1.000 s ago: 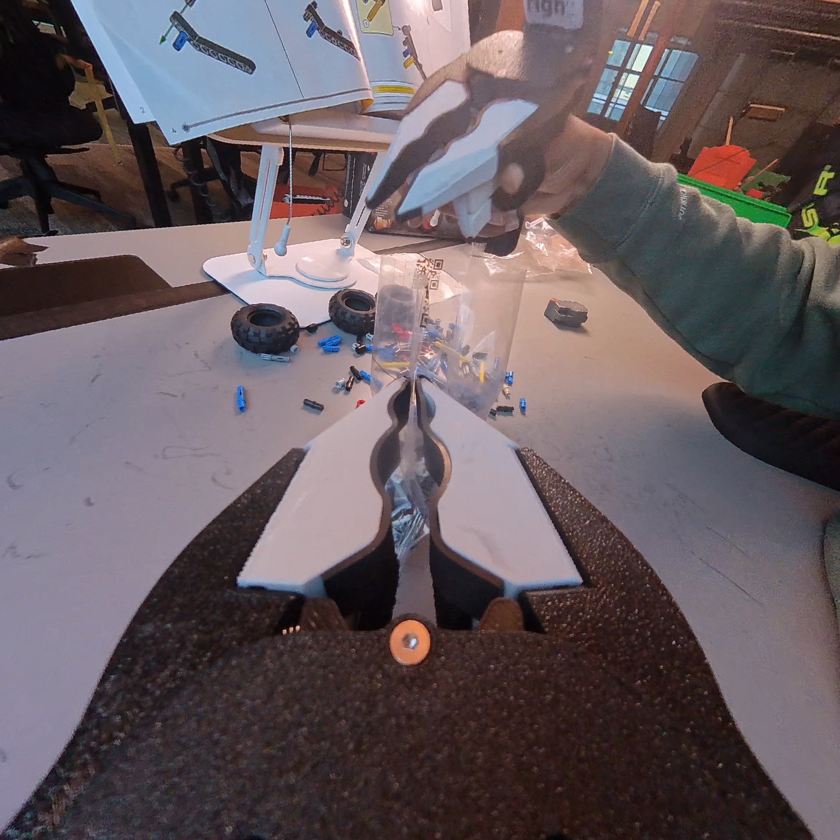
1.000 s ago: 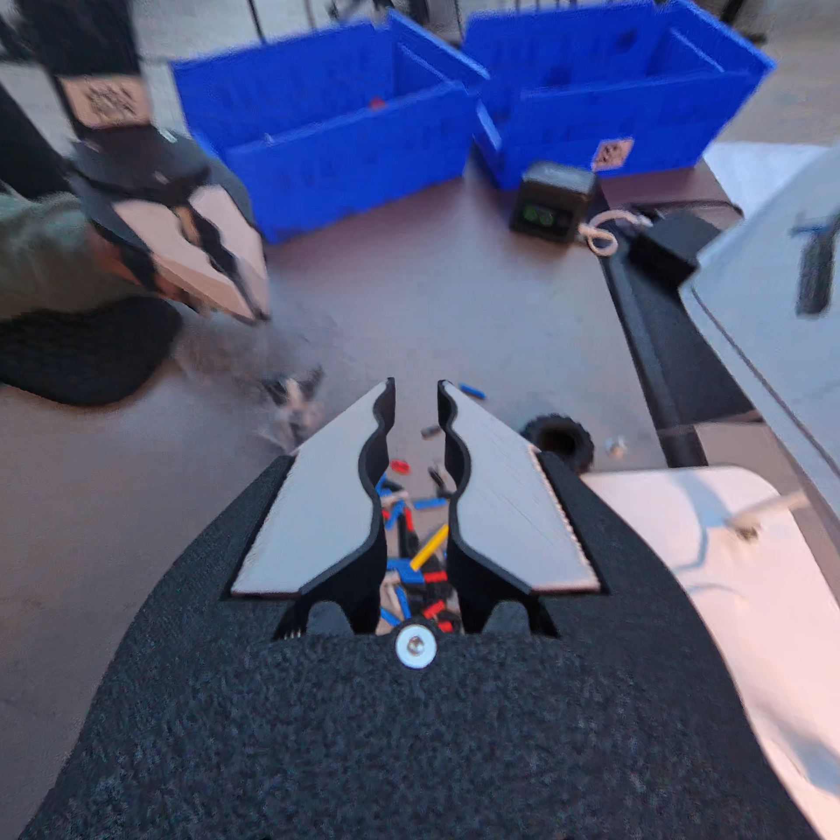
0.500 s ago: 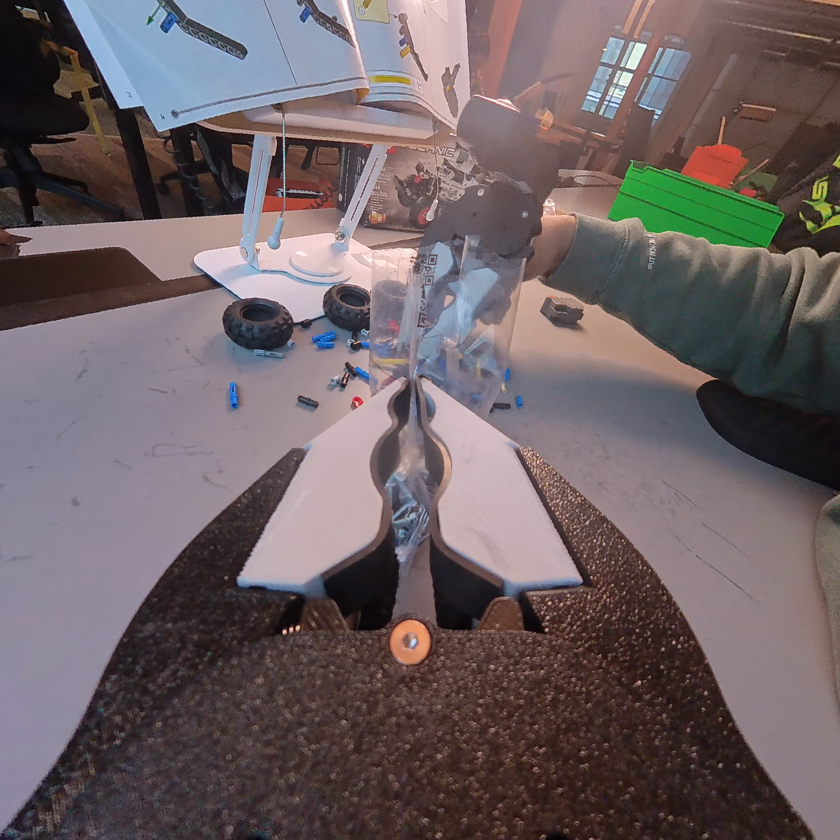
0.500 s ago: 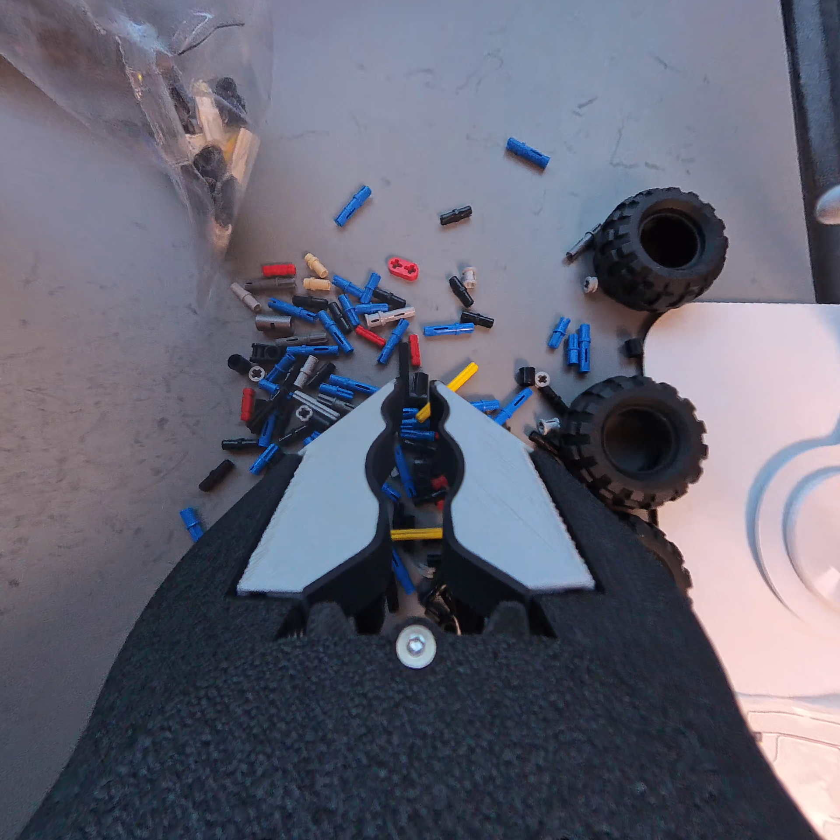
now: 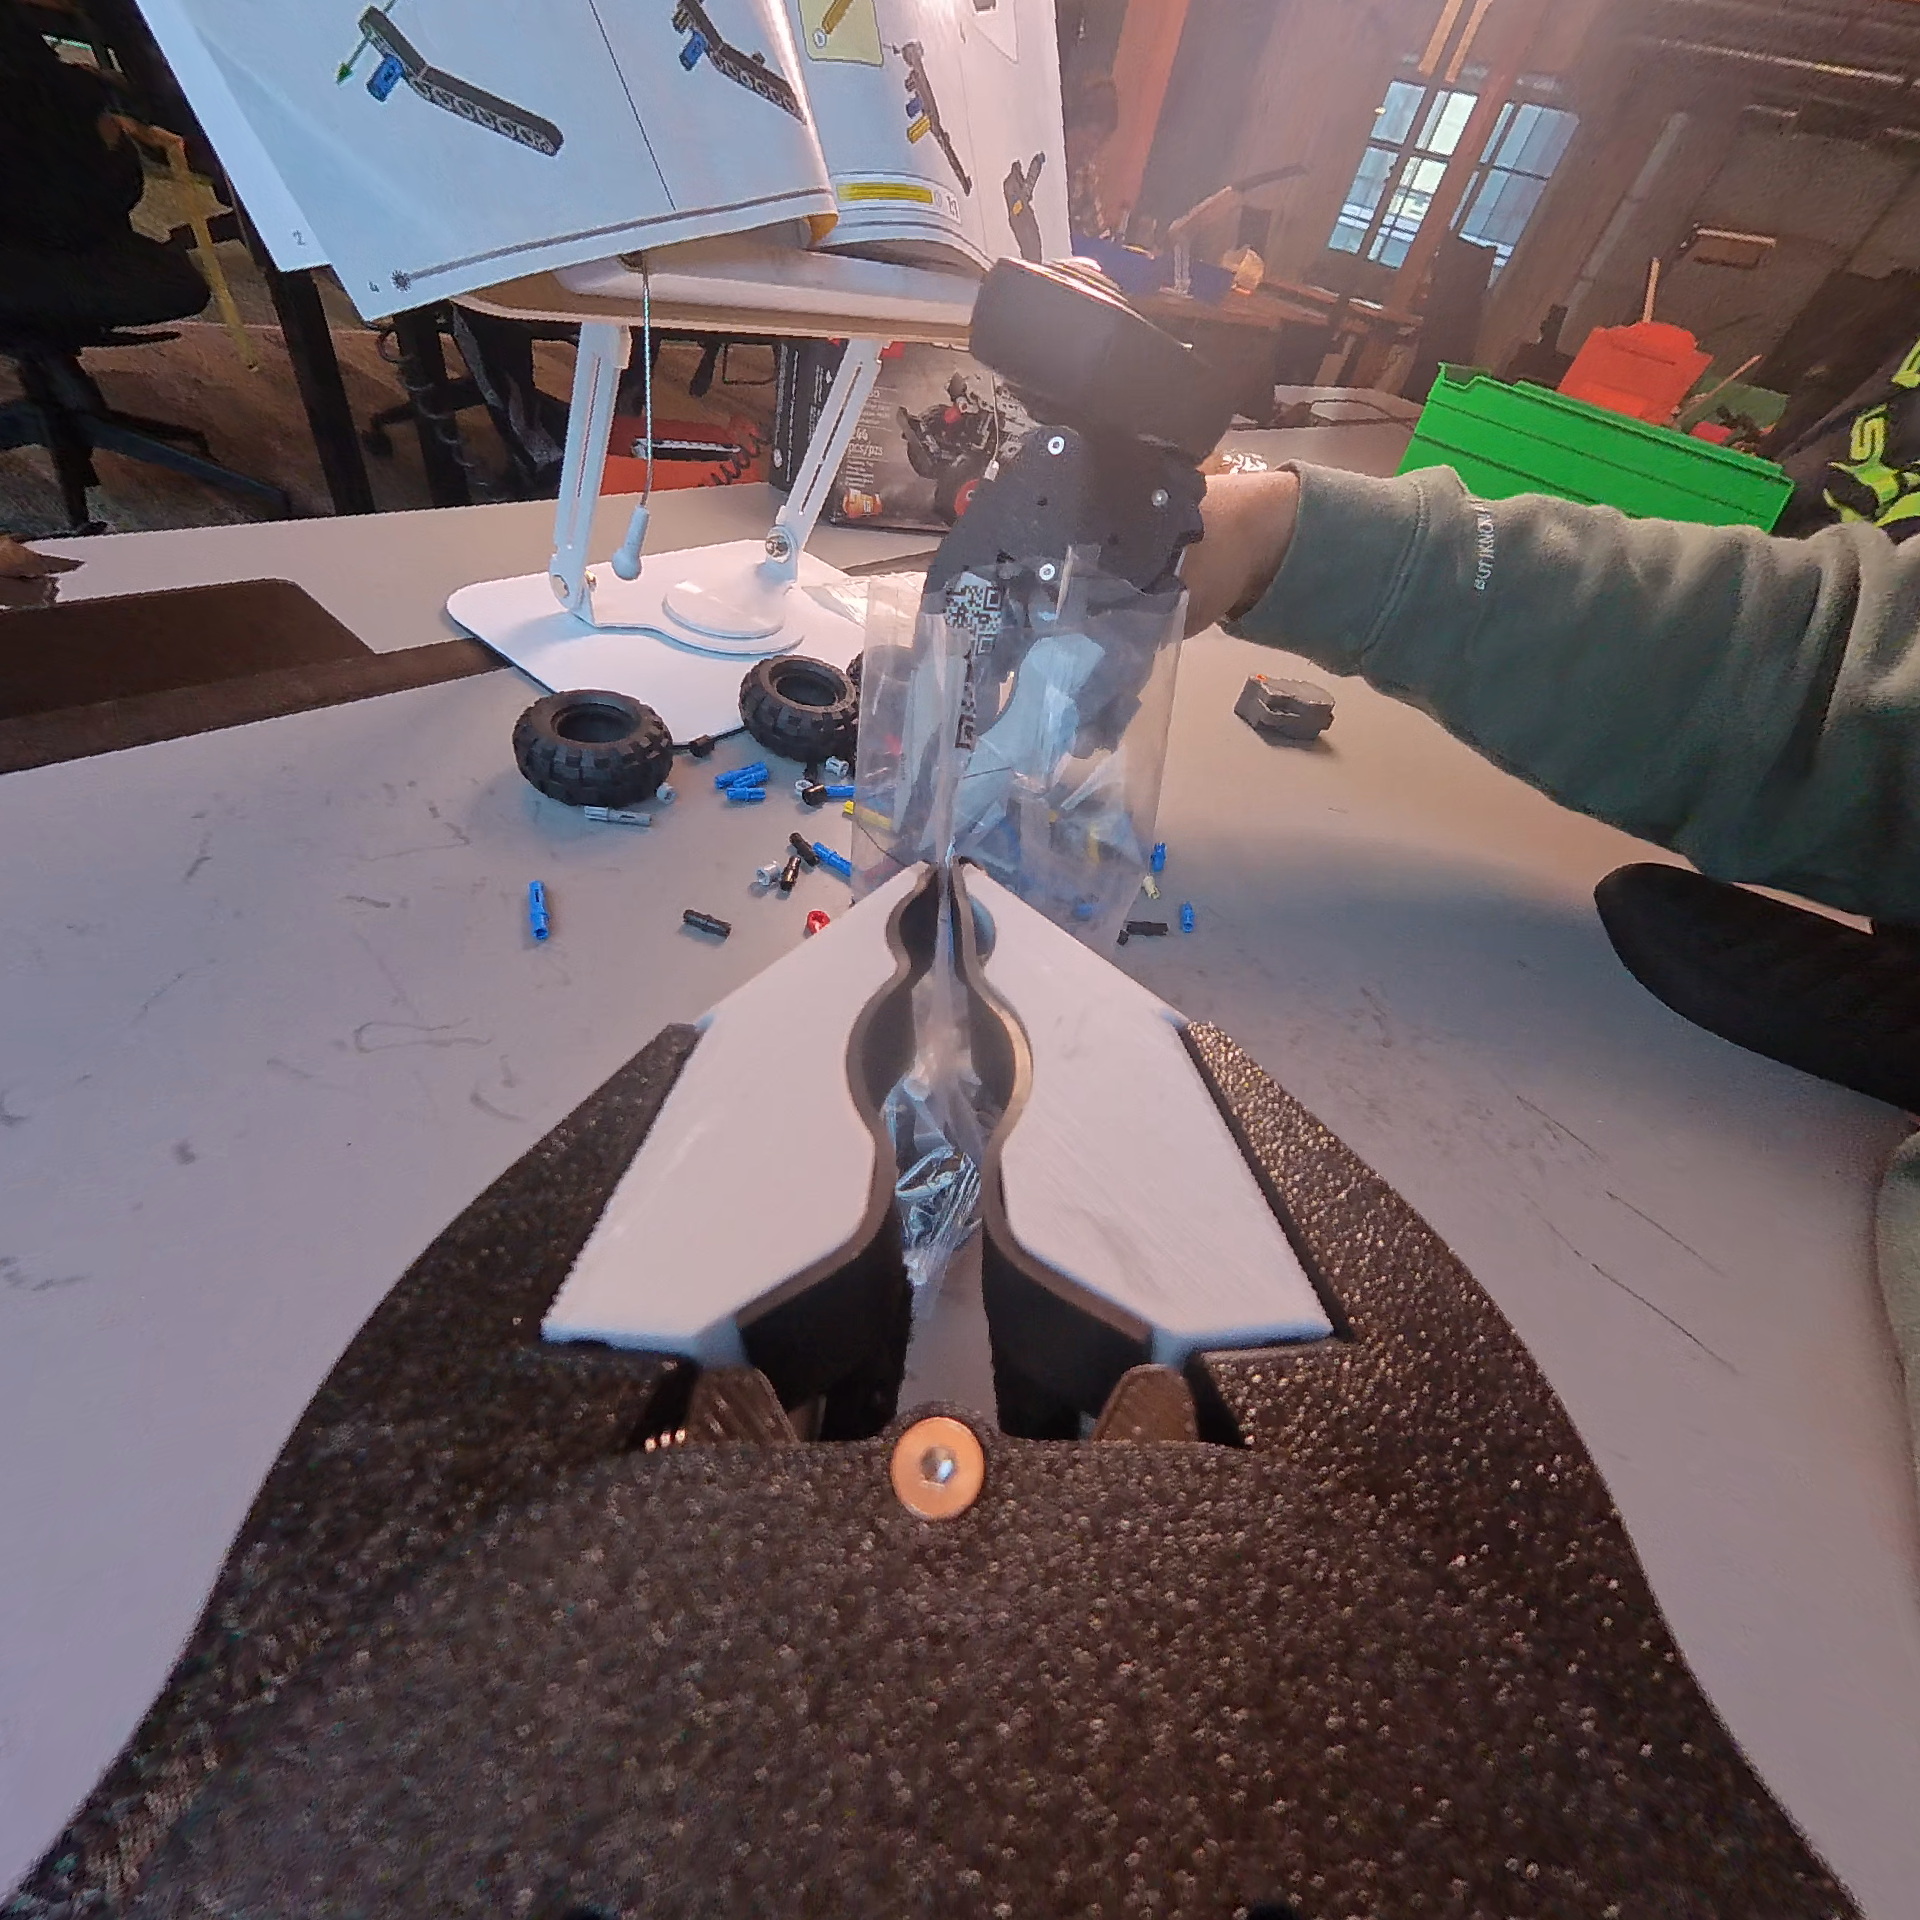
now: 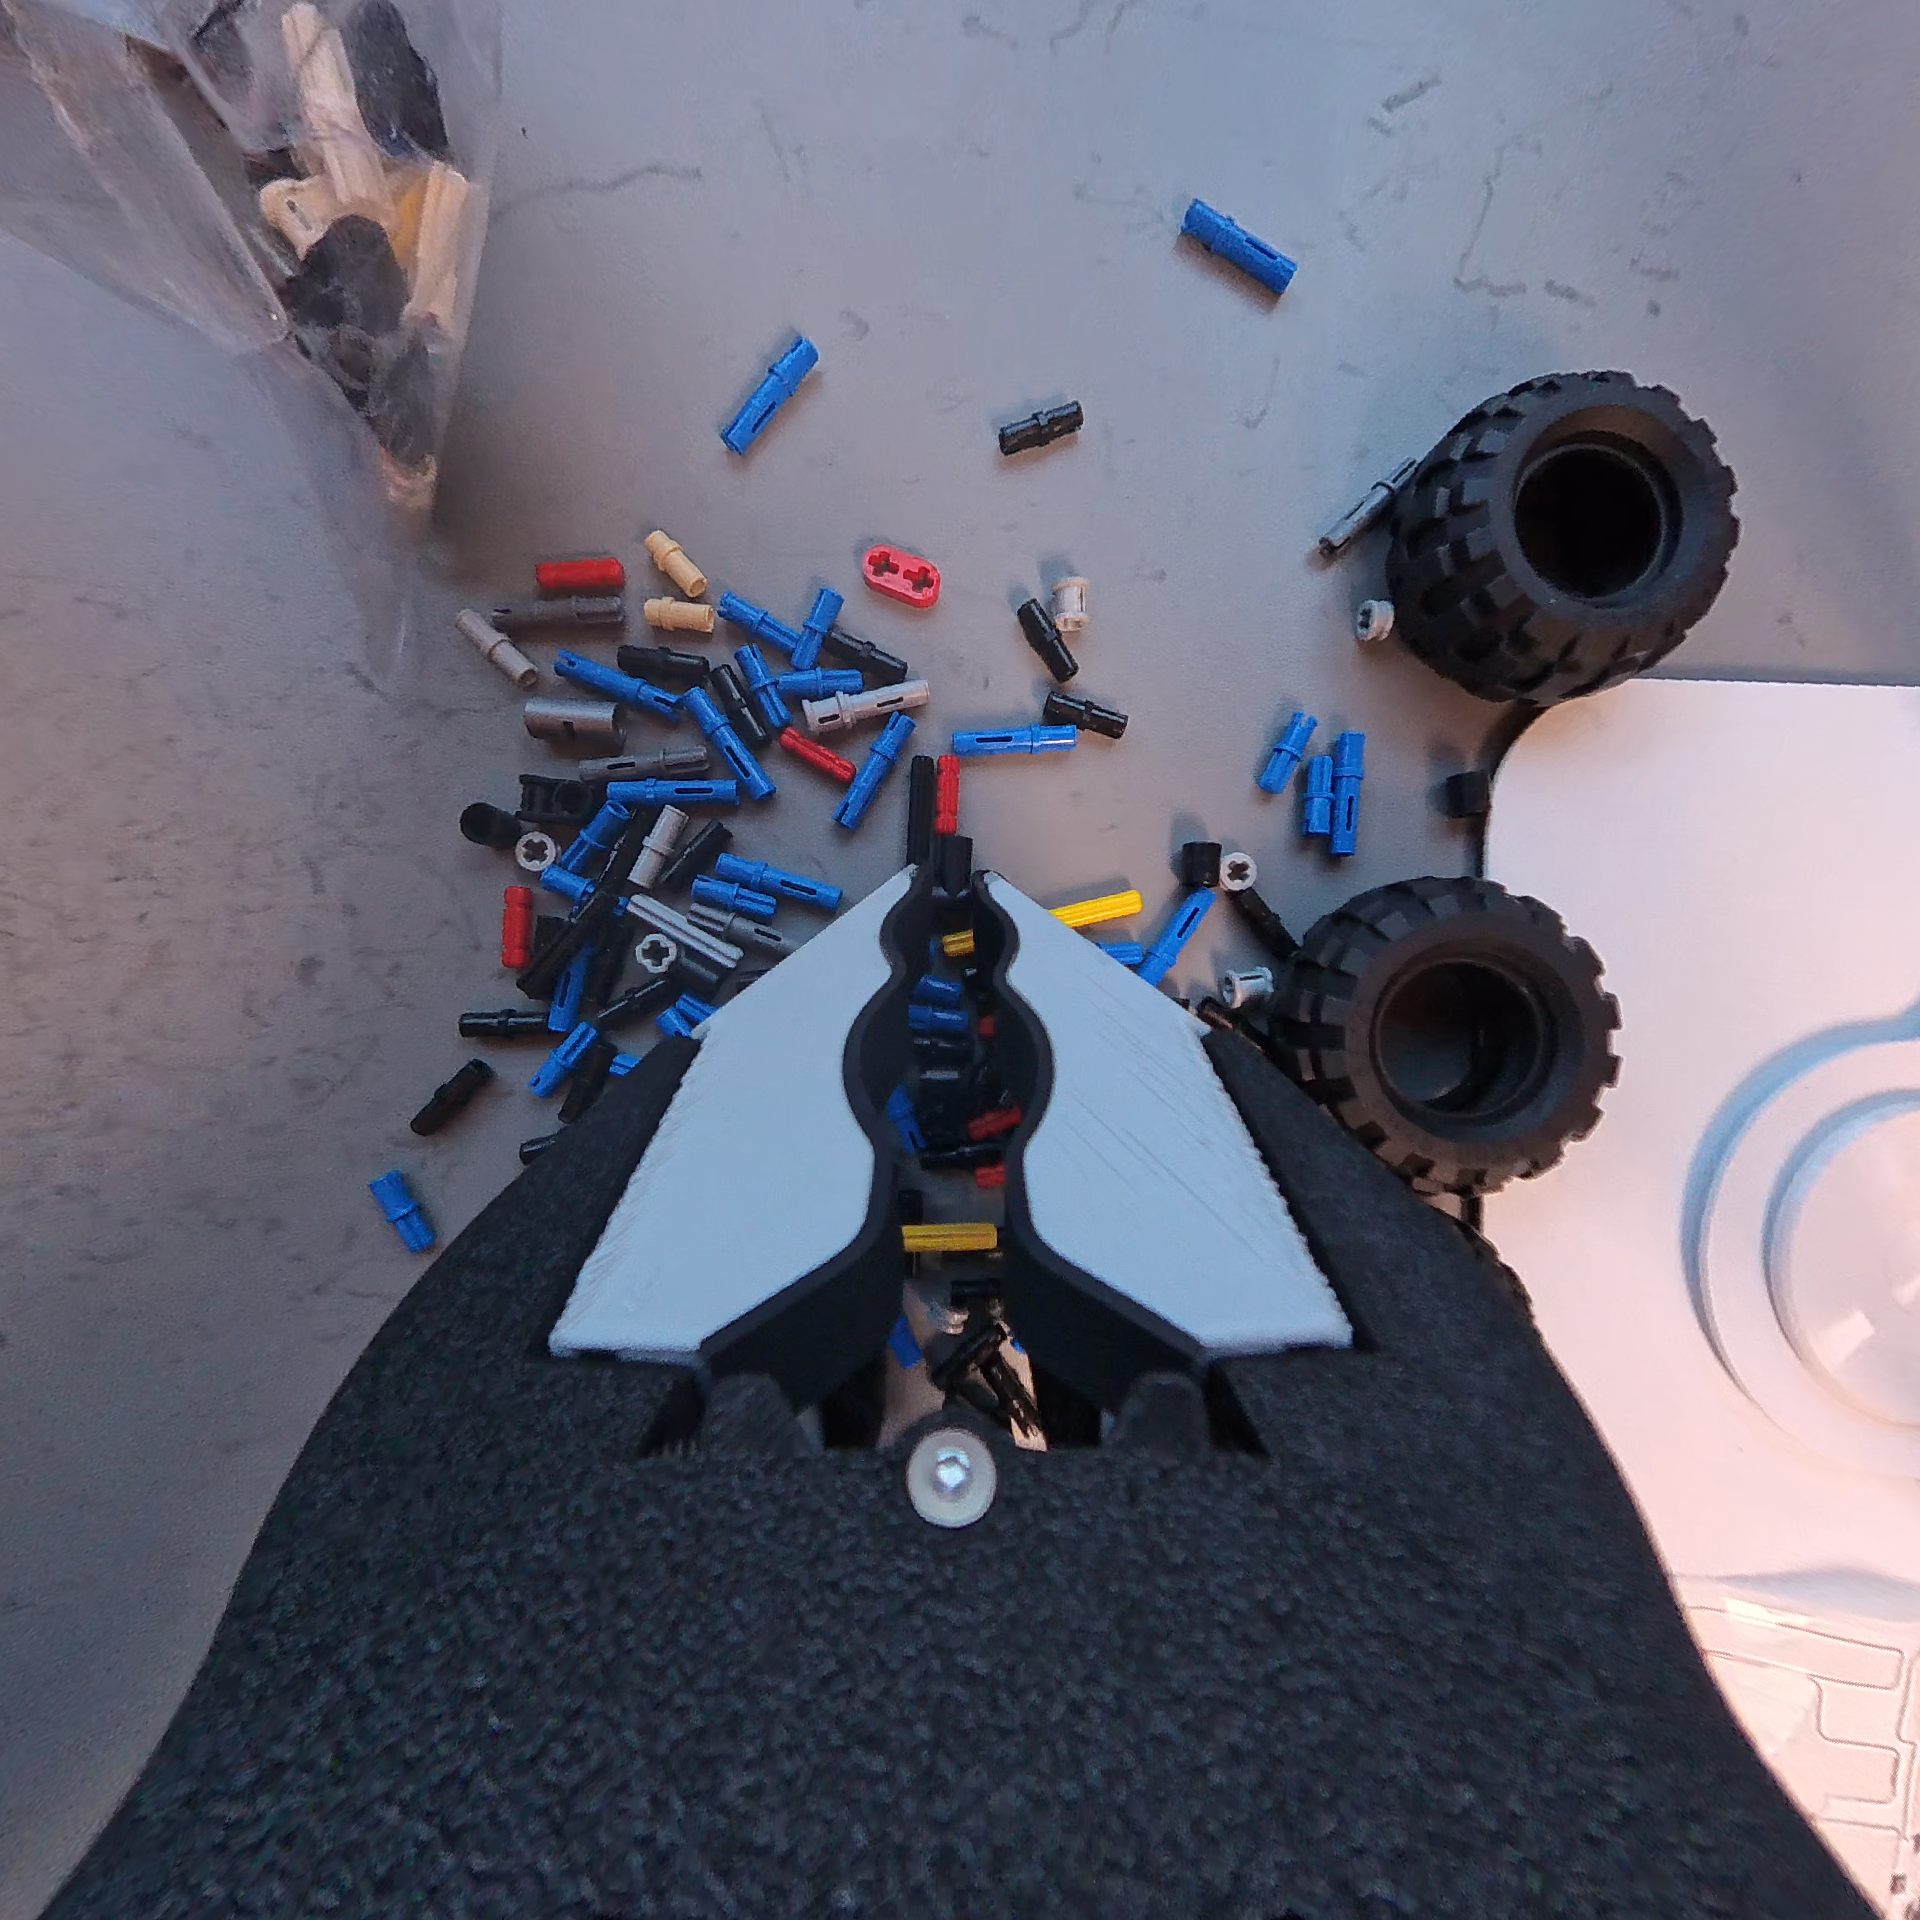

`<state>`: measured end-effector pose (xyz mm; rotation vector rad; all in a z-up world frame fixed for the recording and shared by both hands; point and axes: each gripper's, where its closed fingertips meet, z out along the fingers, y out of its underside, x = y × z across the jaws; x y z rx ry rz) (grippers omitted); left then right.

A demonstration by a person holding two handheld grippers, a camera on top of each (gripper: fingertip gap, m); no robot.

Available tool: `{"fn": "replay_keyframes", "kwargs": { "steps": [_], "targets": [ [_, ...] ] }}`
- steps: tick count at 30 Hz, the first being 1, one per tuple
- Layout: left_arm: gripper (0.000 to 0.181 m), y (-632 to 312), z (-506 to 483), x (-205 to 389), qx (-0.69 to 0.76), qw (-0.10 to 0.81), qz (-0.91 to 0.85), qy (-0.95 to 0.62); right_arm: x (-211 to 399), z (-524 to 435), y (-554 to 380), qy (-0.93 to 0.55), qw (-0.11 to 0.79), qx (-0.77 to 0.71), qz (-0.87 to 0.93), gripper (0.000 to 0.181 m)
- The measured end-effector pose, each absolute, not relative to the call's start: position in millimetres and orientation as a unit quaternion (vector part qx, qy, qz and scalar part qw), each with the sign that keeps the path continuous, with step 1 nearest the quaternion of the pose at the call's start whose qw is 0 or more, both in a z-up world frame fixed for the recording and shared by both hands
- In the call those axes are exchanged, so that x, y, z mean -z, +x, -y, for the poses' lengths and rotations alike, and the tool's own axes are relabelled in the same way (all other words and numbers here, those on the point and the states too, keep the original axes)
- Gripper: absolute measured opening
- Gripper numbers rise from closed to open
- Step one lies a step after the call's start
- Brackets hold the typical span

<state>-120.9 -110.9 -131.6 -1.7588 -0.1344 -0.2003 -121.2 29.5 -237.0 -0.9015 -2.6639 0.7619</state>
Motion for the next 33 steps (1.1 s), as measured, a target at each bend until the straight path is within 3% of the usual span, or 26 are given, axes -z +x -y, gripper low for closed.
{"fn": "replay_keyframes", "kwargs": {
  "steps": [4, 11, 14, 15, 17, 20, 23, 27, 33],
  "targets": [
    [0.001, -122, 111, 132, 0.085, 0.63, 0.06, -0.769, 220, -24, -123, -0.312, 0.113, -0.303, 0.893, 0.006],
    [0.001, -120, 109, 133, 0.09, 0.63, 0.06, -0.769, 83, 33, -121, -0.24, 0.145, -0.482, 0.83, 0.006],
    [0.001, -118, 108, 133, 0.088, 0.63, 0.059, -0.77, 80, 62, -119, -0.209, 0.143, -0.459, 0.851, 0.009],
    [0.001, -118, 108, 132, 0.086, 0.63, 0.059, -0.77, 84, 68, -121, -0.206, 0.143, -0.449, 0.858, 0.024],
    [0.001, -119, 109, 132, 0.083, 0.63, 0.06, -0.769, 85, 72, -124, -0.211, 0.139, -0.459, 0.852, 0.036],
    [0.001, -121, 111, 129, 0.081, 0.634, 0.063, -0.766, 72, 51, -134, -0.251, 0.148, -0.507, 0.811, 0.03],
    [0.001, -122, 111, 129, 0.084, 0.636, 0.066, -0.764, 111, 0, -143, -0.301, 0.184, -0.423, 0.835, 0.018],
    [0.001, -121, 111, 129, 0.087, 0.636, 0.062, -0.764, 207, -26, -121, -0.311, 0.138, -0.282, 0.897, 0.018],
    [0.001, -122, 111, 130, 0.09, 0.635, 0.066, -0.764, 241, -22, -117, -0.315, 0.123, -0.249, 0.907, 0.004]
  ]
}}
